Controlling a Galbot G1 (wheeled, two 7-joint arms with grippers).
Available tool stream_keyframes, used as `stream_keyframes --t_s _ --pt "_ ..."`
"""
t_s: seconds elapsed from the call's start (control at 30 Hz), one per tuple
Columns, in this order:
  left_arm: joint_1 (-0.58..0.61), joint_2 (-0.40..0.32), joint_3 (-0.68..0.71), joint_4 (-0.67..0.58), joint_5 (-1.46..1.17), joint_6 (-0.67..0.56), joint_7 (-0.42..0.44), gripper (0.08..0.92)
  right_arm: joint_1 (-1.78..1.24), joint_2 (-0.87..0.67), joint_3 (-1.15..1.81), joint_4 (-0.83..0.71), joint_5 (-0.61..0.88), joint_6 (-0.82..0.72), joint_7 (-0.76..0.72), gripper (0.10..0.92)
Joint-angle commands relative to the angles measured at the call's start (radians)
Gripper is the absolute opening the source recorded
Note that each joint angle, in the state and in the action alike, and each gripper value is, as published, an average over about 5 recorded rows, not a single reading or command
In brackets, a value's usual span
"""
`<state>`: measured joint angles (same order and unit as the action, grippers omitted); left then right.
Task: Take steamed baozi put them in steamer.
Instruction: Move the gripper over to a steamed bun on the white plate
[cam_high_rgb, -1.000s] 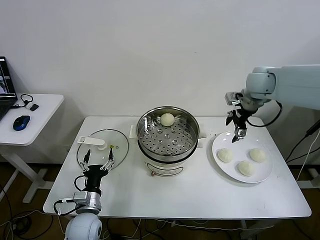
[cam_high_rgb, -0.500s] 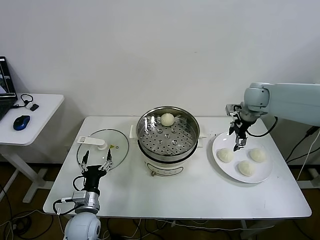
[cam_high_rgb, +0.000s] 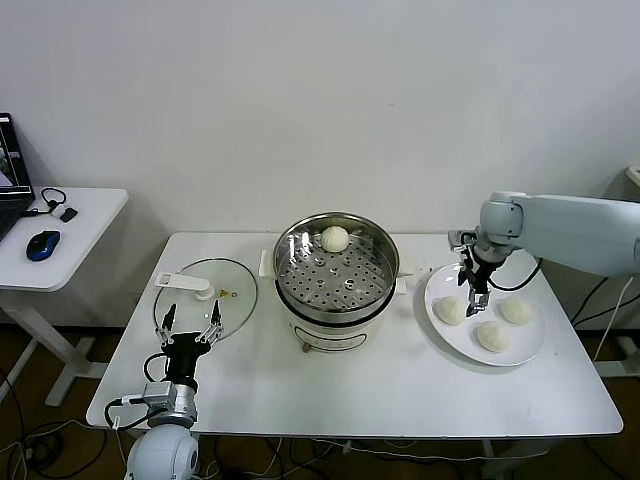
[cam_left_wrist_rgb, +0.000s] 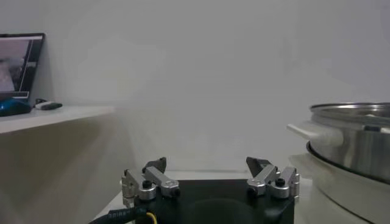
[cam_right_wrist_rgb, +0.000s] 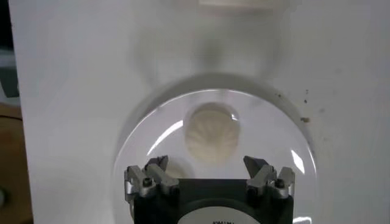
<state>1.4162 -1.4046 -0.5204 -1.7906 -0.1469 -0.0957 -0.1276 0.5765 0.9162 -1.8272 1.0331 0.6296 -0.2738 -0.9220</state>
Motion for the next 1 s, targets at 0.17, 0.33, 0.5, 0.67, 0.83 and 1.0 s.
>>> stream_keyframes --t_s 0.17,0.33,0.5,0.67,0.83,1.0 --pt "0.004 0.004 -0.009 0.008 0.001 -0.001 0.001 0.823 -0.139 0.014 0.107 -0.107 -0.047 0.016 0.003 0.823" --pt "0.004 0.005 -0.011 0.006 0.001 -0.002 0.001 0.823 -0.153 0.02 0.128 -0.113 -0.047 0.019 0.009 0.823" --pt "0.006 0.005 -0.01 0.006 0.002 -0.005 0.0 0.823 -0.162 0.033 0.139 -0.135 -0.05 0.029 0.014 0.823" --pt "0.008 0.006 -0.011 0.006 0.001 -0.006 0.0 0.823 -0.168 0.037 0.143 -0.138 -0.055 0.031 0.014 0.823" --pt "0.006 0.007 -0.013 0.006 0.008 -0.007 0.0 0.823 -0.169 0.039 0.146 -0.139 -0.063 0.029 0.016 0.823" --pt "0.004 0.006 -0.013 0.006 0.009 -0.007 -0.001 0.823 -0.17 0.043 0.148 -0.142 -0.069 0.03 0.015 0.823"
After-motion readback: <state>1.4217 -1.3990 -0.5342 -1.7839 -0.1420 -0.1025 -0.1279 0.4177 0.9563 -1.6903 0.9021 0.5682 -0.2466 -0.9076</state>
